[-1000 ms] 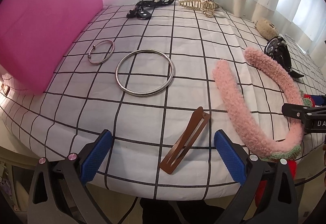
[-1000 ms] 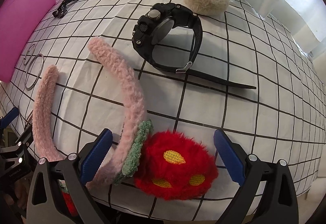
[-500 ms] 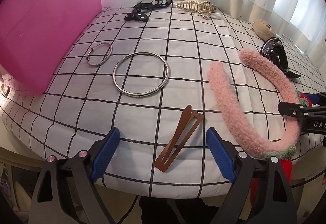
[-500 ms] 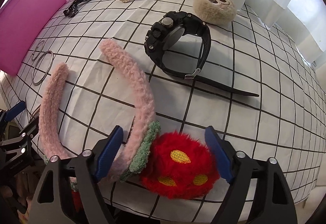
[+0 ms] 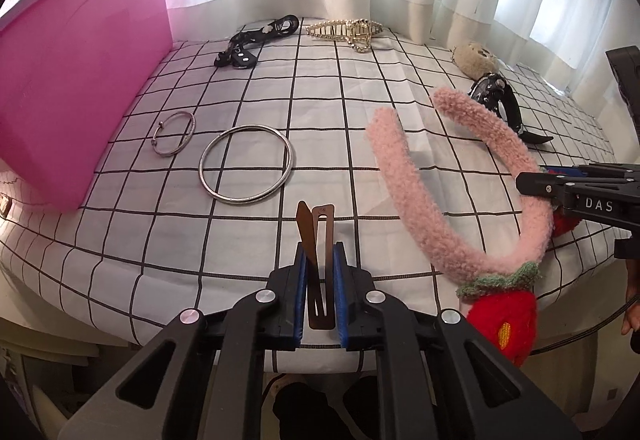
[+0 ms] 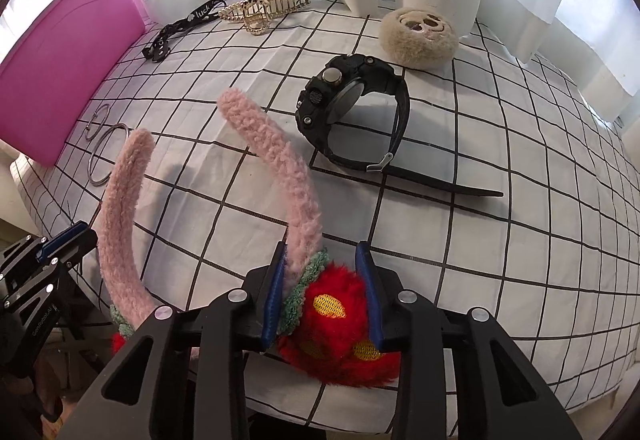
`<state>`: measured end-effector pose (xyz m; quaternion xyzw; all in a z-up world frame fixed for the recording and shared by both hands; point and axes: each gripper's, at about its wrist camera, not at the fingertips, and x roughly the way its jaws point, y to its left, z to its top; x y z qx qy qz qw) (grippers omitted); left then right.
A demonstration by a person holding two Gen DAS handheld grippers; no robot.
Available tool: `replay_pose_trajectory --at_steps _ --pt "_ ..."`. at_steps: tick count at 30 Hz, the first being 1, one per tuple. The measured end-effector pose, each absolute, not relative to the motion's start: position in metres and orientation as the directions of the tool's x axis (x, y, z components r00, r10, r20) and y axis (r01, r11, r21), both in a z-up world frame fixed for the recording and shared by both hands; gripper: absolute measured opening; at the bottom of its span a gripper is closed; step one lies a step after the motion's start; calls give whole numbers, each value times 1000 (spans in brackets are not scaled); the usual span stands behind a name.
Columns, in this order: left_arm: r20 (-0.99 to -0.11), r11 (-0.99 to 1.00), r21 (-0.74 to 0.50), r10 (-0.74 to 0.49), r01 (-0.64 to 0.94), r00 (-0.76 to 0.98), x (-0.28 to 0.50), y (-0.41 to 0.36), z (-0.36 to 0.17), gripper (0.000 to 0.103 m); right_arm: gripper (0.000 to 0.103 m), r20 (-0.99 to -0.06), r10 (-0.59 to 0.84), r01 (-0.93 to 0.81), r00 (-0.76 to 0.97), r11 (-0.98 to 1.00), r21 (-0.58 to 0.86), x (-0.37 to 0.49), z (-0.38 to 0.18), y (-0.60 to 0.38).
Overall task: Organize jewelry
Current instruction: 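Grasp the brown hair clip with the left tool while the right tool grasps the pink headband, then lift the brown clip and pink headband and carry both over the pink tub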
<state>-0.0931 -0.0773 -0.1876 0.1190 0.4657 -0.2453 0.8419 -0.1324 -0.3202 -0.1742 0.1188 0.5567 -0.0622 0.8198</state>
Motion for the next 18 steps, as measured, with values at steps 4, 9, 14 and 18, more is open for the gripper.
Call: replay_pose_trajectory --at_steps 4,9,14,18 --pt "-827 856 -46 -322 515 461 -93 -70 -171 12 23 -908 56 233 416 958 166 -140 -163 -321" --pt "-804 858 -66 -348 510 483 -90 -63 -147 12 9 -884 72 212 461 959 189 -141 -148 -316" --pt "-786 857 -65 -359 510 503 -84 -58 -132 12 7 -878 63 209 474 961 182 -139 -143 -314" --pt "-787 856 -65 -360 513 502 -78 -55 -129 12 6 -871 58 214 488 959 184 -137 -138 -312"
